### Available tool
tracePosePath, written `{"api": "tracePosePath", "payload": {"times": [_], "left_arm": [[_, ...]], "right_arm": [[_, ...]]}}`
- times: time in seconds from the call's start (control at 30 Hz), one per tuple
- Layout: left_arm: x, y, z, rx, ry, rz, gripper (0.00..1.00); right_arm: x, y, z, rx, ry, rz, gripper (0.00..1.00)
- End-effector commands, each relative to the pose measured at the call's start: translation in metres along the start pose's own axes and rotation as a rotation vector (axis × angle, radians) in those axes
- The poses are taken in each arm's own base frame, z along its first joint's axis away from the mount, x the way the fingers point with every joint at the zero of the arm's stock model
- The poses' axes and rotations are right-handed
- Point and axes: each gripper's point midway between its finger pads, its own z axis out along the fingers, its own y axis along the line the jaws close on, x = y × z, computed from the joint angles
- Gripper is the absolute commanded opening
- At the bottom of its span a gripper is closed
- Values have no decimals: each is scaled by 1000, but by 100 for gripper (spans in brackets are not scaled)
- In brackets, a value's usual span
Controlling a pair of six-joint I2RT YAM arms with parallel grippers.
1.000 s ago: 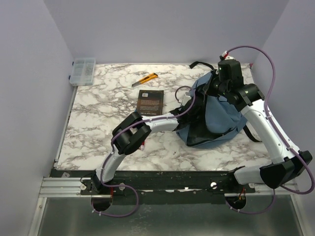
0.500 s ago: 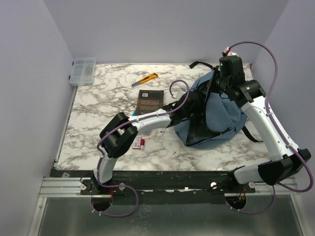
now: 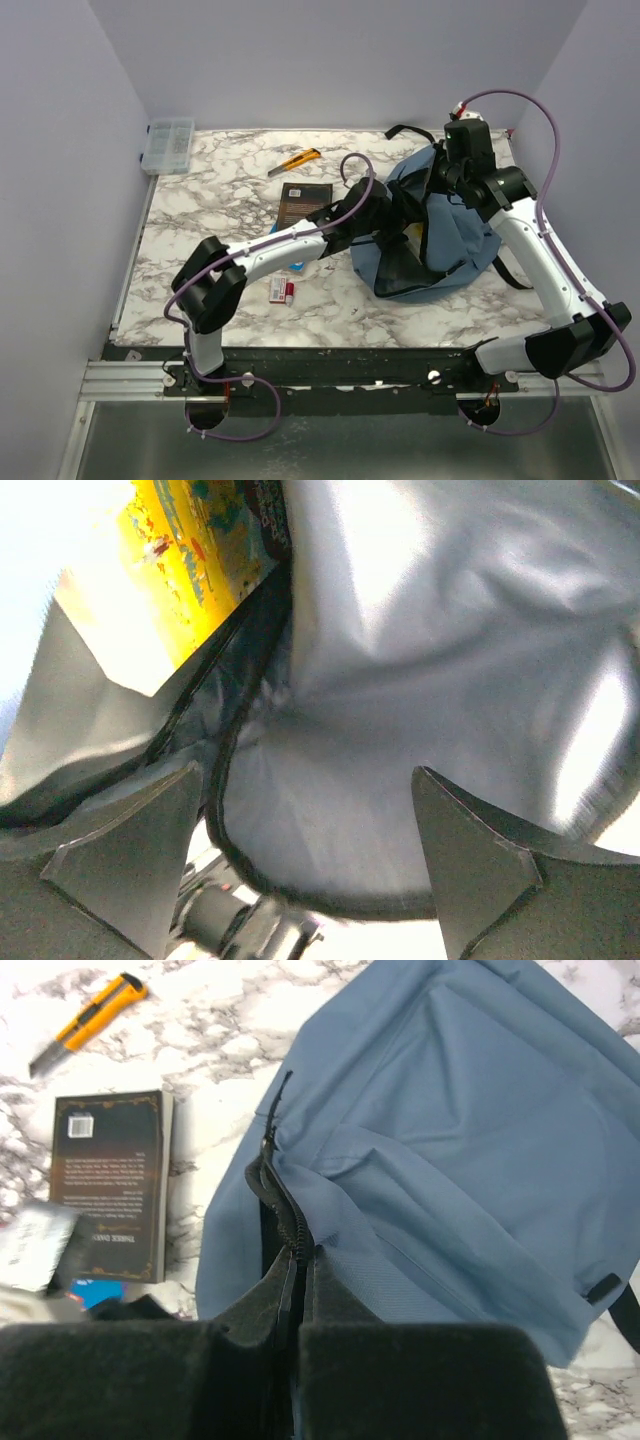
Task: Pack the student bag
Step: Place the book in the student bag.
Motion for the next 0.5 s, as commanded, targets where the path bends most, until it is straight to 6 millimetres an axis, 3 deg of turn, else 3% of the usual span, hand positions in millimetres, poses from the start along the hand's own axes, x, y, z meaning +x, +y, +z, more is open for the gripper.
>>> {"api": "tracePosePath", "payload": {"times": [0.0,0.27,0.4,0.47], "left_arm": [[4,-29,-48,143,18,285,87],[-10,2,-126,287,104,529,87],[-37,32,-163,290,116,586,88],[-62,52,-175,237,116,605,88]], "right_arm": [[4,-8,0,-4,-29,-45,0],[50,12,3,-187,73,-115,0],[73,17,10,-224,142,-122,0],[85,18,15,-239,180,-117,1]]}}
